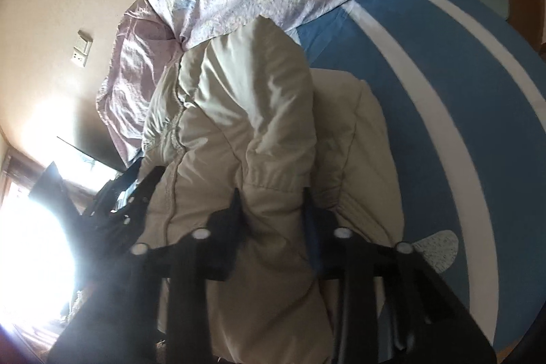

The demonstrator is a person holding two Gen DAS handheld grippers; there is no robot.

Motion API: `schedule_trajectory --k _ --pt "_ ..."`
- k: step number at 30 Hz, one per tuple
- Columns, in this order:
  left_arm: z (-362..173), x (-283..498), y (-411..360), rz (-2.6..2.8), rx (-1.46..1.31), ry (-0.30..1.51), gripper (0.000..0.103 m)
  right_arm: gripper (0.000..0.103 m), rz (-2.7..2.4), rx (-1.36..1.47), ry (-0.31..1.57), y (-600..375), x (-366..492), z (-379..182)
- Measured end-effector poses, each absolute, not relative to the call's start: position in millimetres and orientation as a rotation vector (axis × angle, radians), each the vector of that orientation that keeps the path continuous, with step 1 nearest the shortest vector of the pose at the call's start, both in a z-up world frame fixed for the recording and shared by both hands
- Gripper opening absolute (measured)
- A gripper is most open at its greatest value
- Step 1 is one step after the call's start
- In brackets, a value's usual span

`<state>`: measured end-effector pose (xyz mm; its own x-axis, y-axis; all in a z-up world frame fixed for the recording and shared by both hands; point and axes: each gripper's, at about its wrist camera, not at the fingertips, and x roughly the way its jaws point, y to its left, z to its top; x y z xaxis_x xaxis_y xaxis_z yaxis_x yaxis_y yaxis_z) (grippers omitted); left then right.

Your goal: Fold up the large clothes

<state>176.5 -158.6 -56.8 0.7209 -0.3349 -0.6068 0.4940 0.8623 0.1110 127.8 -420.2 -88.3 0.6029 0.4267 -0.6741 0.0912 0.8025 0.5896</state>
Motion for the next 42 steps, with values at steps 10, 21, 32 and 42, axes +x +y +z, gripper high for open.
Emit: schedule_trajectory --k 10,21,32,42 --pt "-43 168 -151 -0.436 0.299 0.609 0.077 0.024 0.149 0.649 0.939 -428 130 -104" --pt "-61 178 -153 -0.462 0.251 0.642 0.079 0.025 0.155 0.665 0.914 -432 127 -121" --pt "-71 173 -167 -0.424 0.29 0.605 0.081 0.036 0.152 0.682 0.869 -438 122 -122" --pt "-70 177 -161 -0.445 0.257 0.621 0.082 0.07 0.094 0.669 0.759 -443 151 -57"
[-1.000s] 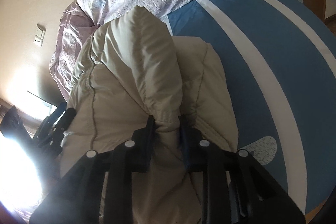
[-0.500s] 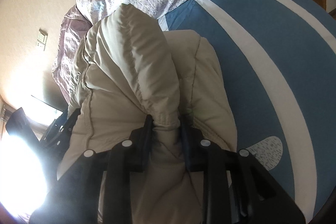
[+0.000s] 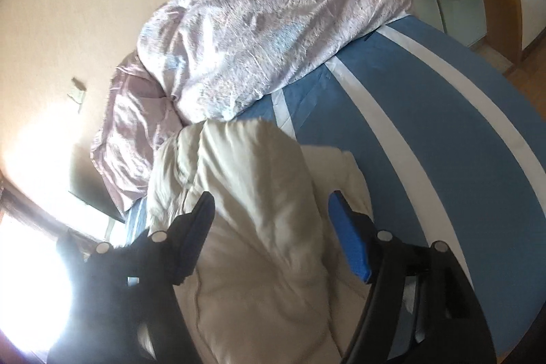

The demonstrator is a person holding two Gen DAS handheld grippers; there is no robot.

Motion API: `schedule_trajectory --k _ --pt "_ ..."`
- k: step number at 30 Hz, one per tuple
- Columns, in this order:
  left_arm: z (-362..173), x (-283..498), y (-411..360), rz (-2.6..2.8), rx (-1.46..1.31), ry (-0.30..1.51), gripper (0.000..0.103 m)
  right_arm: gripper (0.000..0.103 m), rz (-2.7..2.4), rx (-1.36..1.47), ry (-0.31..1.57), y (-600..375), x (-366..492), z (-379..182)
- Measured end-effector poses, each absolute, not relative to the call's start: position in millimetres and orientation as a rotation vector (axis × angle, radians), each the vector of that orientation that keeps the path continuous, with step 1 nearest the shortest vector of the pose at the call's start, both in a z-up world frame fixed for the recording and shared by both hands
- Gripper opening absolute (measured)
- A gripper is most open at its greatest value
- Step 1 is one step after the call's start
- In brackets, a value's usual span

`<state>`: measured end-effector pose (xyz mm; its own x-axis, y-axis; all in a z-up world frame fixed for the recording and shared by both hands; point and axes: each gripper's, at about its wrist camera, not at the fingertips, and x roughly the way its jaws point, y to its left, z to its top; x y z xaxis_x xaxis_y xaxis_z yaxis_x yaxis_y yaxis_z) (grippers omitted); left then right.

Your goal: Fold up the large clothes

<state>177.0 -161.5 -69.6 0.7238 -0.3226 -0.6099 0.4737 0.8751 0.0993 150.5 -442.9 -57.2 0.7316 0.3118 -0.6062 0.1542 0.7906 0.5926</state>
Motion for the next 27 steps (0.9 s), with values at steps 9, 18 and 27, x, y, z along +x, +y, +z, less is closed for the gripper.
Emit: schedule_trajectory --k 9,18,27 --pt "-57 172 -160 -0.441 0.258 0.6 0.082 0.016 0.036 0.687 0.822 -436 173 -80" --pt "-34 176 -145 -0.37 0.289 0.559 0.082 0.017 -0.039 0.64 0.869 -435 175 -95" --pt "-54 186 -161 -0.407 0.296 0.601 0.083 0.02 -0.042 0.664 0.845 -436 173 -115"
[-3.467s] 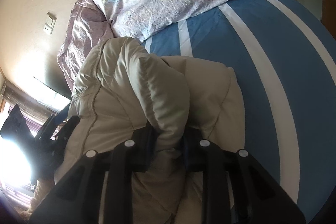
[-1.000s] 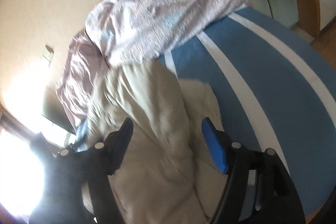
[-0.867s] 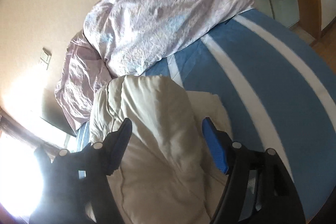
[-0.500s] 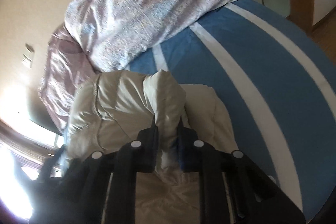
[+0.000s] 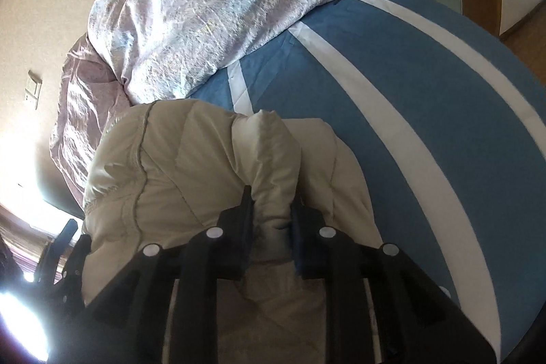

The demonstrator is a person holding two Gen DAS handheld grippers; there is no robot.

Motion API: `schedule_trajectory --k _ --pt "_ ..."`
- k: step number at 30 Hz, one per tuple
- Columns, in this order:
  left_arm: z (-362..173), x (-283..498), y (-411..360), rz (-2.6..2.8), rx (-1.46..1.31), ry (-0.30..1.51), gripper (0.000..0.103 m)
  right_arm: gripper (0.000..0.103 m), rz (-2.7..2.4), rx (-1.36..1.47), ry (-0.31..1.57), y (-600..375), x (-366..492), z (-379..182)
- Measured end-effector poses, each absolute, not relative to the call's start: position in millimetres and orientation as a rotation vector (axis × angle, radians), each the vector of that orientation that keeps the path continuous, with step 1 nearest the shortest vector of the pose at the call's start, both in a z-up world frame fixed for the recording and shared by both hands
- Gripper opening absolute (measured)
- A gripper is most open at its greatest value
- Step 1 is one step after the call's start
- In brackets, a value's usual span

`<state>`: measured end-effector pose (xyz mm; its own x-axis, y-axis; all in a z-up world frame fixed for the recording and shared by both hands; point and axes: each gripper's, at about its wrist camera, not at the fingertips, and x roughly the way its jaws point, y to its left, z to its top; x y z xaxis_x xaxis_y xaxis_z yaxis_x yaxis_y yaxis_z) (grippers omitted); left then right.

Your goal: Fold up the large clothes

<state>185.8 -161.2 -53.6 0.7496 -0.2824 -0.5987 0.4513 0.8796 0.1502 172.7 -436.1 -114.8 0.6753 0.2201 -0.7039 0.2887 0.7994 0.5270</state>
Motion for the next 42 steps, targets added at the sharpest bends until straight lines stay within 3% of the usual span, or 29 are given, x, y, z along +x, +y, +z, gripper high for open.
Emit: schedule_trajectory --k 3,7,13,21,28,30,31,32,34,37,42 --pt "-61 189 -165 -0.414 0.308 0.625 0.083 0.023 -0.031 0.656 0.835 -437 172 -114" --pt "-64 190 -164 -0.412 0.312 0.631 0.083 0.047 -0.069 0.581 0.799 -433 152 -88" --pt "-63 191 -165 -0.416 0.317 0.636 0.083 0.047 0.055 0.53 0.732 -415 107 -57" --pt "-64 189 -168 -0.41 0.327 0.629 0.083 0.049 0.131 0.585 0.877 -405 119 -103" --pt "-52 189 -149 -0.442 0.226 0.645 0.082 0.049 0.136 0.575 0.857 -400 120 -115" --pt "-42 189 -134 -0.464 0.163 0.659 0.082 0.056 0.153 0.585 0.873 -405 119 -108" --pt "-35 188 -122 -0.473 0.132 0.653 0.082 0.069 0.162 0.579 0.881 -408 117 -103" --pt "-30 189 -115 -0.476 0.115 0.652 0.083 0.09 0.178 0.571 0.877 -409 114 -94" --pt "-23 193 -98 -0.491 0.081 0.679 0.086 0.101 0.172 0.544 0.83 -409 107 -75" --pt "-28 205 -80 -0.517 0.043 0.772 0.089 0.101 0.181 0.534 0.785 -421 97 -53" --pt "-56 225 -67 -0.592 -0.08 0.951 0.09 0.101 0.187 0.61 0.888 -449 112 -63"
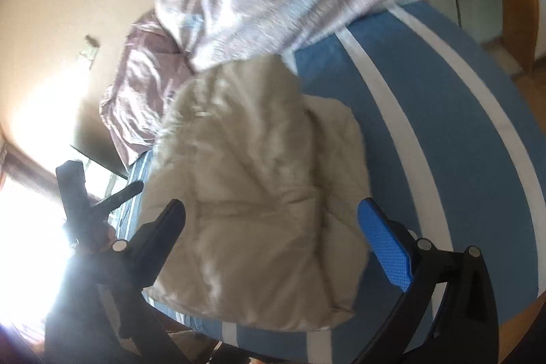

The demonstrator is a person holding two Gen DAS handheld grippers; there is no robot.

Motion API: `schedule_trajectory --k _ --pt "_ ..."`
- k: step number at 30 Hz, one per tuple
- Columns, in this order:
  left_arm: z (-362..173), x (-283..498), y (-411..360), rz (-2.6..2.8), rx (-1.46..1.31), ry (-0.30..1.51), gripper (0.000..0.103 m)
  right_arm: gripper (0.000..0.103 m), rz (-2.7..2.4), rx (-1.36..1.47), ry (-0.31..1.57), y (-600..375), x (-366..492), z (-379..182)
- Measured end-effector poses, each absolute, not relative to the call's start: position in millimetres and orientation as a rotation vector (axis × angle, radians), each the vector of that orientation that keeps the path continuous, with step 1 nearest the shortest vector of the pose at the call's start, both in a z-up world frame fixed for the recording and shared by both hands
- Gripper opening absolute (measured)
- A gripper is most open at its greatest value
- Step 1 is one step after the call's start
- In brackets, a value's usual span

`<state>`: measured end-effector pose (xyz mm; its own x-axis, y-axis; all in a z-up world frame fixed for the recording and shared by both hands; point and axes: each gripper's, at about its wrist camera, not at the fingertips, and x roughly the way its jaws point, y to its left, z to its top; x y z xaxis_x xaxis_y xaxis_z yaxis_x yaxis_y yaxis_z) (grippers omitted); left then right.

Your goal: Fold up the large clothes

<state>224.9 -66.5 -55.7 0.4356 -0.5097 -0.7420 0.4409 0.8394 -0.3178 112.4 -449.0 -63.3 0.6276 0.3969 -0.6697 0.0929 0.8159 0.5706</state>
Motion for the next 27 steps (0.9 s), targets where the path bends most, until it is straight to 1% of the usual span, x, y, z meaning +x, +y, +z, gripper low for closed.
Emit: schedule_trajectory --k 7,11,14,21,27 --pt "-72 238 -65 -0.682 -0.212 1.043 0.094 0.101 0.267 0.839 1.031 -481 143 -113" --pt "-78 240 -69 -0.706 -0.236 1.061 0.096 0.101 0.334 0.911 1.065 -483 152 -131" --pt "-81 244 -72 -0.737 -0.271 1.08 0.097 0.101 0.378 0.905 1.09 -475 155 -137" --pt "-91 249 -83 -0.787 -0.321 1.112 0.102 0.101 0.447 0.882 1.139 -457 168 -150" --pt "-100 254 -84 -0.814 -0.355 1.126 0.102 0.101 0.491 0.89 1.168 -449 178 -159"
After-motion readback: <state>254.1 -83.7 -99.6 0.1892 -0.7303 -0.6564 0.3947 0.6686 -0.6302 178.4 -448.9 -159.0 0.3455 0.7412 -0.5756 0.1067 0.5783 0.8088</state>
